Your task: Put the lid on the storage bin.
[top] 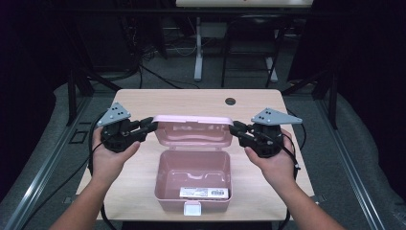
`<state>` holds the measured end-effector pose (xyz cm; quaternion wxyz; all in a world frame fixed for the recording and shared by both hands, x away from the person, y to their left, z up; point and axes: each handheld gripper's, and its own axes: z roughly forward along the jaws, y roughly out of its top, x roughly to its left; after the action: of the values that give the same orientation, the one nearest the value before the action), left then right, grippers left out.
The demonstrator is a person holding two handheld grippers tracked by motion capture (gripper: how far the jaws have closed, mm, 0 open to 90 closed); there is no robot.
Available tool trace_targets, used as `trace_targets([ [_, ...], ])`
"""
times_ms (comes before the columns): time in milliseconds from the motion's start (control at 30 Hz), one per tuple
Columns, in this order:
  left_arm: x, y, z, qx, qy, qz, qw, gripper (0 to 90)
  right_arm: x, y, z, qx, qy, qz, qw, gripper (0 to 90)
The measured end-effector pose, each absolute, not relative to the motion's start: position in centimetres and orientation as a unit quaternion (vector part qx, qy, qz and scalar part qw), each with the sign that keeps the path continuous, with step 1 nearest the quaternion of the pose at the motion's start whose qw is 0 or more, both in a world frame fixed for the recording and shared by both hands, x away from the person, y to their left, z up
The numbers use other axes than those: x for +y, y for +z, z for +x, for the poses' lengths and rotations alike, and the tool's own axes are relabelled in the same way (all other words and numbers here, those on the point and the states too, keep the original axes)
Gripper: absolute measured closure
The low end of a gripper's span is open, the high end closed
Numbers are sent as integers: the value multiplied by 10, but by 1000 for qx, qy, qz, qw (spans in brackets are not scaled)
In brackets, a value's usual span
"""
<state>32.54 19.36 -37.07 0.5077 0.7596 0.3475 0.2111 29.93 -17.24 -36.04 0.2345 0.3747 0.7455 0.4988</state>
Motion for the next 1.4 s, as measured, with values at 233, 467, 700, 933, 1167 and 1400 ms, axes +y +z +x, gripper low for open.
trace_targets([
  [233, 194, -372, 318, 347, 211, 760, 507, 746, -173, -362, 294, 746, 500, 375, 230, 754],
  [467, 195, -375, 308, 343, 211, 760, 509, 739, -175, -365, 289, 747, 505, 373, 221, 742],
  [700, 194, -376, 301, 340, 217, 760, 510, 737, -178, -370, 285, 746, 510, 372, 210, 711],
  [933, 196, -377, 296, 341, 212, 761, 510, 738, -184, -375, 279, 742, 518, 377, 198, 639],
  [1167, 197, -379, 292, 341, 211, 757, 515, 742, -189, -380, 277, 744, 516, 382, 185, 549],
  [1400, 197, -380, 290, 340, 210, 759, 514, 744, -187, -383, 273, 754, 509, 372, 183, 486],
])
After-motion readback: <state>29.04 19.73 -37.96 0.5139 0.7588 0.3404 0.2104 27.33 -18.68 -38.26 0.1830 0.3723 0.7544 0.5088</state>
